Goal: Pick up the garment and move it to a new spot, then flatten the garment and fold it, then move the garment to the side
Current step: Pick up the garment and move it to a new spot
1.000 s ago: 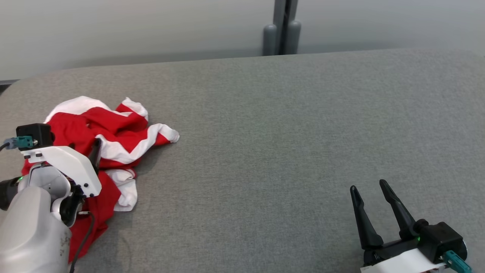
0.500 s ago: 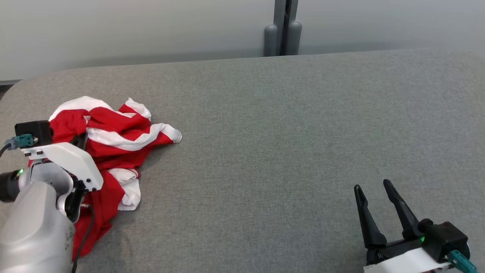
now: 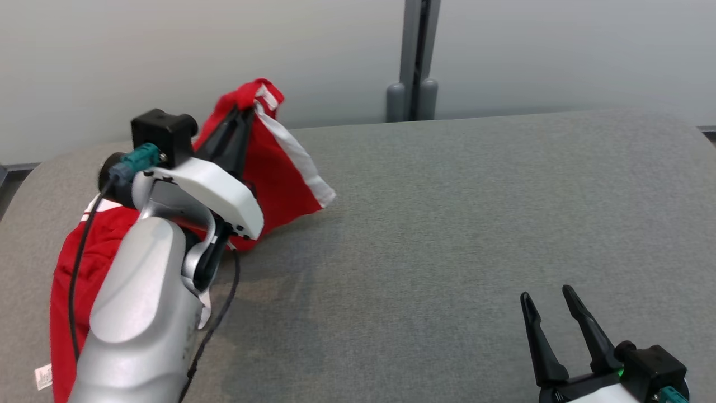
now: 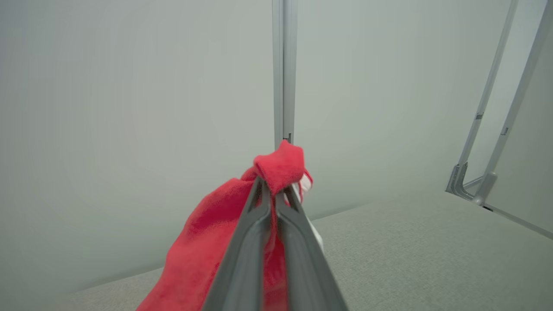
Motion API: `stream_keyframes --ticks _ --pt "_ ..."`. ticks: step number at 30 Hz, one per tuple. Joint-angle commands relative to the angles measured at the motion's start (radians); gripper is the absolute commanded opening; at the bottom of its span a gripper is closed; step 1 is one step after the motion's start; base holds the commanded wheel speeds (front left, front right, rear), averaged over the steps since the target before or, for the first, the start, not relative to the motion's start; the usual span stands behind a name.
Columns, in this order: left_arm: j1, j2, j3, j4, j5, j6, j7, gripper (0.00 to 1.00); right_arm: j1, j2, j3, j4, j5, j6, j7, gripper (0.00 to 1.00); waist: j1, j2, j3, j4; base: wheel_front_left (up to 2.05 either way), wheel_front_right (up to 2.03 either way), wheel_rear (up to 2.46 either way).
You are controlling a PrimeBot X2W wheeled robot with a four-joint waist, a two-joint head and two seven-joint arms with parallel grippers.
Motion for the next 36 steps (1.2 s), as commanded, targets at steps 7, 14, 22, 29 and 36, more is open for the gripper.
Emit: stream_keyframes --ticks 7,14,22,29,36 --pt "0.141 -0.039 -0.067 -0.188 -0.046 0.032 0.072 0.0 0.055 -0.005 -0.014 0.002 -0.003 0.002 -0.003 1.0 0.0 -0.0001 -0.064 -0.181 0.0 0.0 0.0" --pt "0.226 -0.052 -0.138 -0.195 -0.069 0.064 0.08 0.0 0.075 -0.005 -0.025 0.0 -0.012 0.002 -0.003 1.0 0.0 -0.0001 -0.073 -0.278 0.0 0.0 0.0" --pt "0.333 -0.05 -0.156 0.073 -0.09 0.092 0.03 0.0 0.086 -0.005 -0.013 -0.002 -0.013 0.002 -0.003 1.0 0.0 -0.0001 -0.075 -0.336 0.0 0.0 0.0" --pt "0.318 -0.058 -0.206 0.283 -0.155 0.042 -0.065 0.0 0.08 -0.005 -0.01 0.007 -0.014 0.002 -0.003 1.0 0.0 -0.0001 -0.063 -0.315 0.0 0.0 0.0" --pt "0.275 -0.058 -0.406 0.207 -0.351 0.002 -0.126 0.0 0.064 -0.005 -0.003 0.011 -0.003 0.002 -0.003 1.0 0.0 -0.0001 -0.059 -0.278 0.0 0.0 0.0"
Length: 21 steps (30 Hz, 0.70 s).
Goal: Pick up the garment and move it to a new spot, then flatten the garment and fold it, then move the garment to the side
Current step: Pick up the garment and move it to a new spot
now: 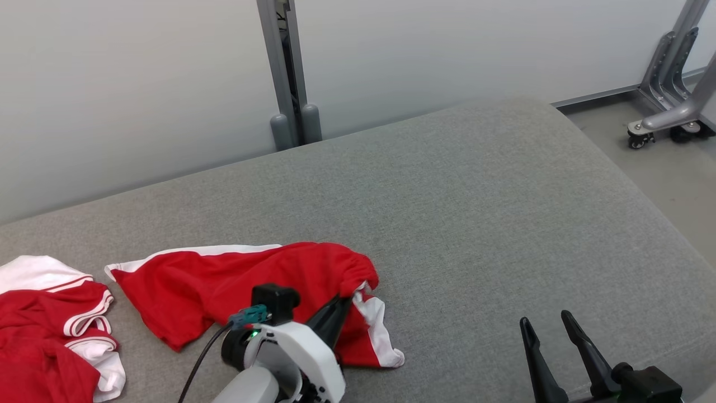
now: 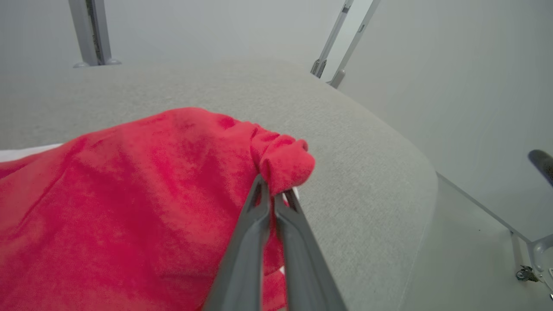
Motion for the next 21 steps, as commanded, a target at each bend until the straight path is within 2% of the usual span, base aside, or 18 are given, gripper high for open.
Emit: stream_keyframes --ticks 1,7,14,18,21 --pt "-0.029 0.004 -0.032 -0.031 -0.031 -0.004 -0.014 0.0 -0.007 -0.005 0.001 0.002 0.003 0.002 -0.002 1.0 0.0 -0.0001 0.001 0.009 0.0 0.0 0.0" --pt "-0.09 0.003 -0.174 -0.204 -0.16 0.022 -0.049 0.0 0.002 -0.005 0.007 0.001 0.013 0.002 -0.002 1.0 0.0 -0.0001 0.0 0.02 0.0 0.0 0.0" --pt "-0.156 0.004 -0.273 -0.373 -0.224 0.082 -0.049 0.0 0.004 -0.005 0.005 0.002 0.019 0.002 -0.002 1.0 0.0 -0.0001 -0.006 0.011 0.0 0.0 0.0" --pt "-0.168 0.004 -0.305 -0.411 -0.235 0.115 -0.043 0.0 0.005 -0.005 0.004 0.001 0.021 0.002 -0.002 1.0 0.0 -0.0001 -0.007 0.003 0.0 0.0 0.0" --pt "-0.16 0.008 -0.315 -0.372 -0.22 0.142 -0.039 0.0 0.003 -0.005 0.006 0.002 0.024 0.002 -0.002 1.0 0.0 -0.0001 -0.005 -0.003 0.0 0.0 0.0"
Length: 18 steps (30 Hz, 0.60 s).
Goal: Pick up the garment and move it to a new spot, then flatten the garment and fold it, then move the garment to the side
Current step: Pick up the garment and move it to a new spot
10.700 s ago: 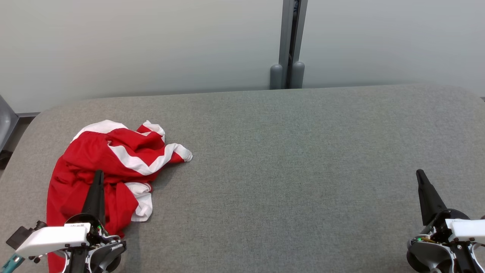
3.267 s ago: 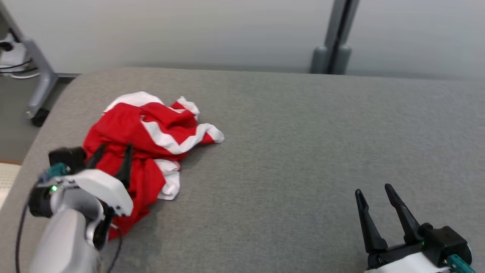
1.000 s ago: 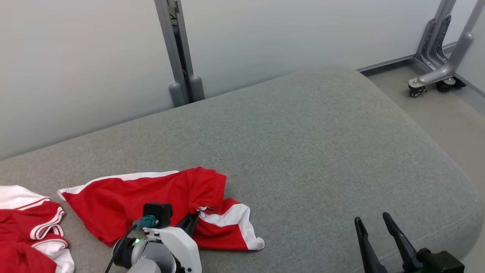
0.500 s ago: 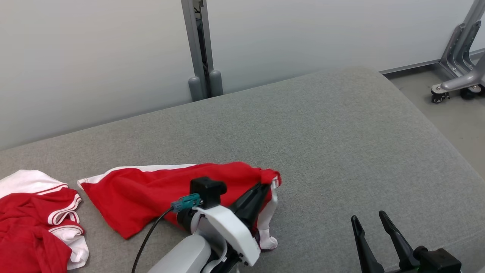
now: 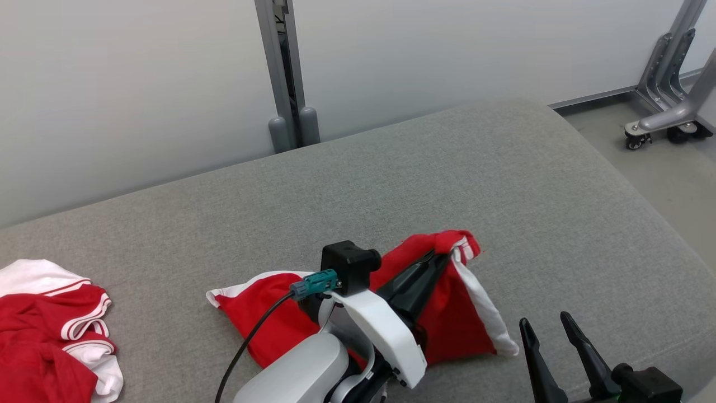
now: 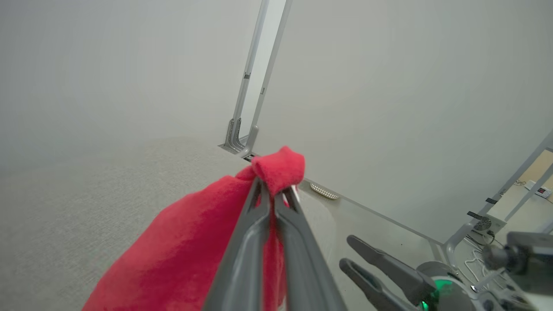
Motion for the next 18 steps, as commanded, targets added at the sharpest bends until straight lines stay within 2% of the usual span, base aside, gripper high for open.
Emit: stream_keyframes --ticks 1,4,10,11,12,16,18 --pt "0.009 0.011 0.0 0.032 0.004 0.012 0.001 0.0 0.001 -0.005 -0.001 -0.002 0.007 0.002 -0.002 1.0 0.0 0.0 0.001 -0.003 0.0 0.0 0.0" --pt "0.028 0.019 -0.001 0.083 -0.003 0.018 0.0 0.0 0.002 -0.005 -0.002 -0.002 0.007 0.002 -0.002 1.0 0.0 0.0 0.002 -0.005 0.0 0.0 0.0" --pt "0.056 0.039 -0.01 0.293 0.019 0.032 -0.028 0.0 -0.001 -0.005 -0.006 0.0 0.008 0.002 -0.002 1.0 0.0 0.0 0.011 -0.001 0.0 0.0 0.0" --pt "0.066 0.036 -0.006 0.323 0.006 0.024 -0.031 0.32 -0.002 -0.005 -0.007 0.0 0.009 0.002 -0.002 1.0 0.0 0.0 0.012 0.0 0.0 0.0 0.0" --pt "0.073 0.032 -0.007 0.348 -0.006 0.011 -0.031 1.0 -0.003 -0.005 -0.008 0.001 0.009 0.002 -0.002 1.0 0.0 0.0 0.013 0.003 0.0 0.0 0.0" --pt "0.074 0.024 -0.013 0.403 -0.016 -0.023 -0.055 1.0 -0.002 -0.005 -0.004 0.002 0.009 0.002 -0.002 1.0 0.0 0.0 0.019 0.022 0.0 0.0 0.0" --pt "0.091 0.022 0.01 0.411 -0.013 -0.016 -0.092 1.0 -0.004 -0.005 -0.006 -0.001 0.012 0.002 -0.002 1.0 0.0 0.0 0.022 0.039 0.0 0.0 0.0"
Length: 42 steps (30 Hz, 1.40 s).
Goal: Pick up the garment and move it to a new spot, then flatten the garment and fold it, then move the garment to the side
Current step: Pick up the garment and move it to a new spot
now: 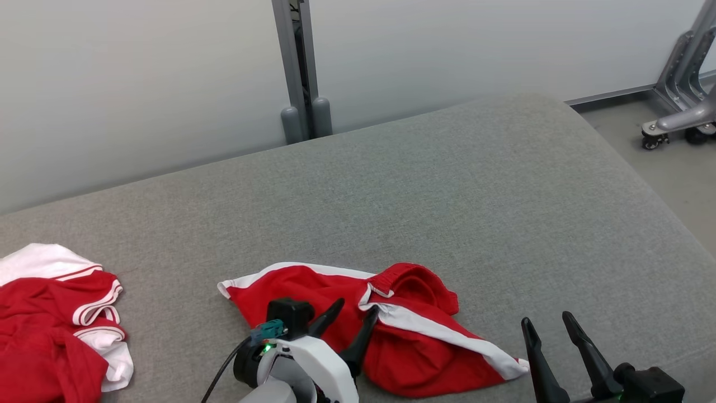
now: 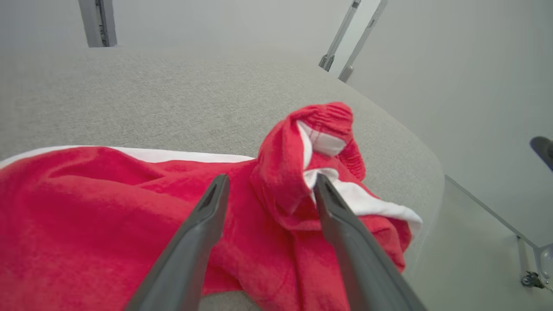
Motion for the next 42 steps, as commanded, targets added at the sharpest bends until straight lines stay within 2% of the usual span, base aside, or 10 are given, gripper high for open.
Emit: stream_keyframes --ticks 1,3,10,13,16,23,28,36,42 --pt "0.019 0.007 0.017 -0.005 -0.004 0.003 -0.009 1.0 -0.003 -0.005 -0.001 -0.003 0.004 0.002 -0.002 1.0 0.0 0.0 0.0 0.009 0.0 0.0 0.0" --pt "0.031 0.007 0.036 -0.016 -0.004 0.006 -0.017 1.0 -0.002 -0.005 -0.001 -0.003 0.002 0.002 -0.002 1.0 0.0 0.0 -0.001 0.016 0.0 0.0 0.0" --pt "0.25 0.067 0.31 -0.329 0.223 0.088 -0.023 1.0 0.013 -0.005 -0.027 -0.024 -0.019 0.002 -0.002 1.0 0.0 0.0 0.0 0.103 0.0 0.0 0.0" --pt "0.349 0.082 0.422 -0.425 0.323 0.113 -0.024 1.0 0.012 -0.005 -0.047 -0.034 -0.025 0.002 -0.002 1.0 0.0 0.0 0.003 0.138 0.0 0.0 0.0" --pt "0.431 0.085 0.505 -0.484 0.41 0.119 -0.024 1.0 0.011 -0.005 -0.065 -0.045 -0.035 0.002 -0.002 1.0 0.0 0.0 0.007 0.175 0.0 0.0 0.0" --pt "0.537 0.076 0.66 -0.574 0.558 0.081 -0.024 1.0 0.027 -0.005 -0.138 -0.067 -0.068 0.002 -0.002 1.0 0.0 0.0 0.01 0.259 0.0 0.0 0.0" --pt "0.58 0.051 0.757 -0.622 0.622 0.052 -0.024 1.0 0.042 -0.005 -0.186 -0.079 -0.108 0.002 -0.002 1.0 0.0 0.0 0.004 0.296 0.0 0.0 0.0" --pt "0.612 0.017 0.842 -0.64 0.673 0.003 -0.024 1.0 0.053 -0.007 -0.207 -0.072 -0.124 0.002 -0.002 1.0 0.0 0.0 -0.017 0.319 0.0 0.0 0.0" --pt "0.614 0.002 0.869 -0.625 0.695 -0.035 -0.024 1.0 0.045 -0.006 -0.201 -0.068 -0.119 0.002 -0.002 1.0 0.0 0.0 -0.025 0.322 0.0 0.0 0.0"
